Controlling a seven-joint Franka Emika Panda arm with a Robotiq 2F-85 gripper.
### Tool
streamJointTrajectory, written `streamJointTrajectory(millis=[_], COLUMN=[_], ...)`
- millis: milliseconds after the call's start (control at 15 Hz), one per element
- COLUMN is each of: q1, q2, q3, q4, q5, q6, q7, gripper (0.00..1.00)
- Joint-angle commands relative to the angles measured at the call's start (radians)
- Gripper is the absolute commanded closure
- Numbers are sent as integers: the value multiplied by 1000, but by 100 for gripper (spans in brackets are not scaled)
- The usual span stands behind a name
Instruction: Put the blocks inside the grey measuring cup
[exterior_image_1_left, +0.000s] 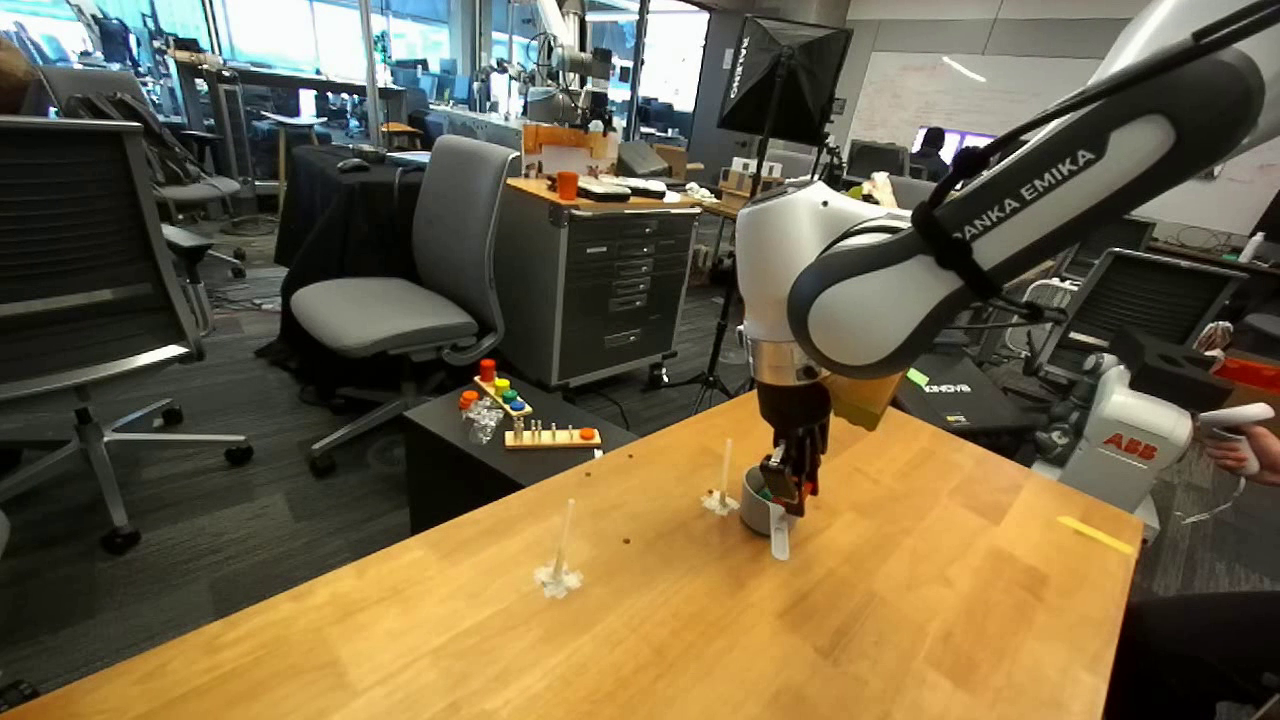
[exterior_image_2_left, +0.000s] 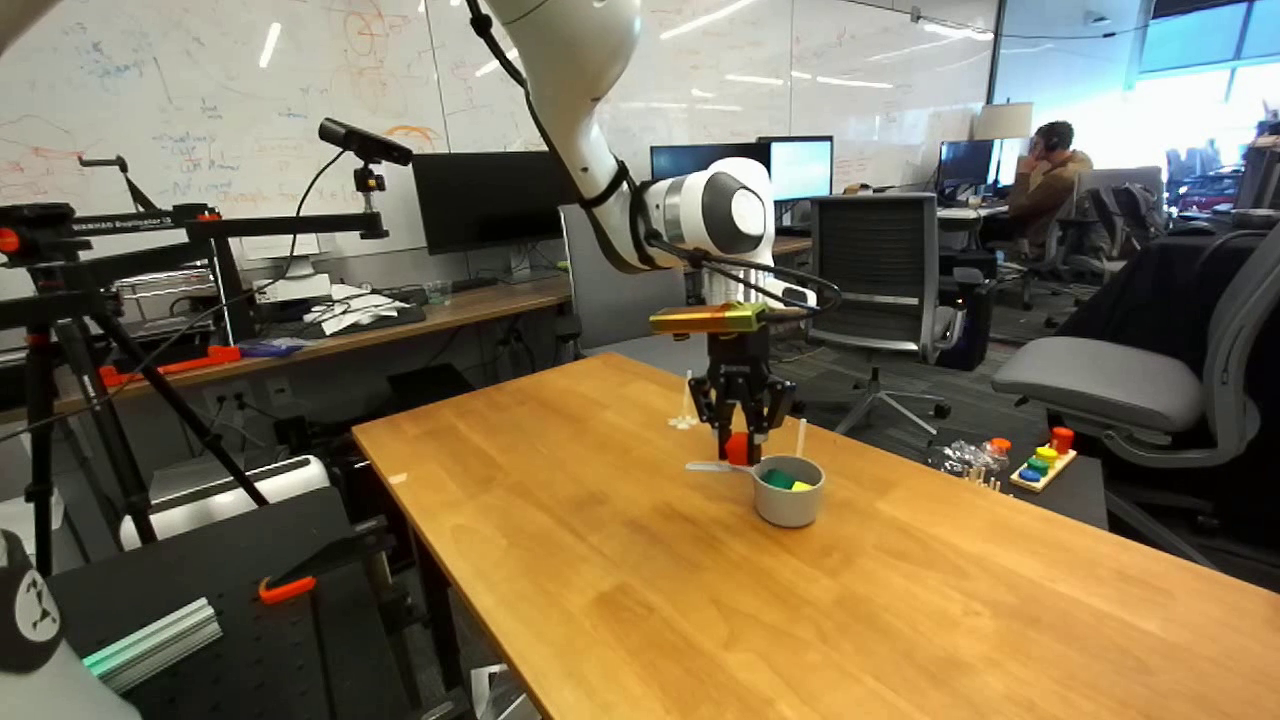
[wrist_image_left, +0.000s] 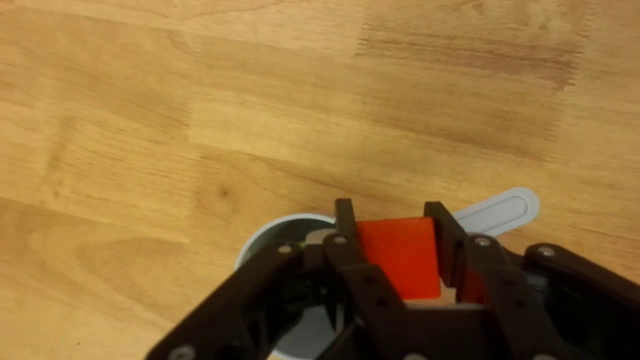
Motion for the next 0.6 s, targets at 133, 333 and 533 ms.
streamJointTrajectory(millis=[133,333,533], q1=[-5,-15,-24], q2=[19,41,69], q3=[2,0,-2], q4=[57,96,141], q5=[12,18,21], q6=[-34,-48,-62], q7=[6,3,2], gripper=[86,86,86])
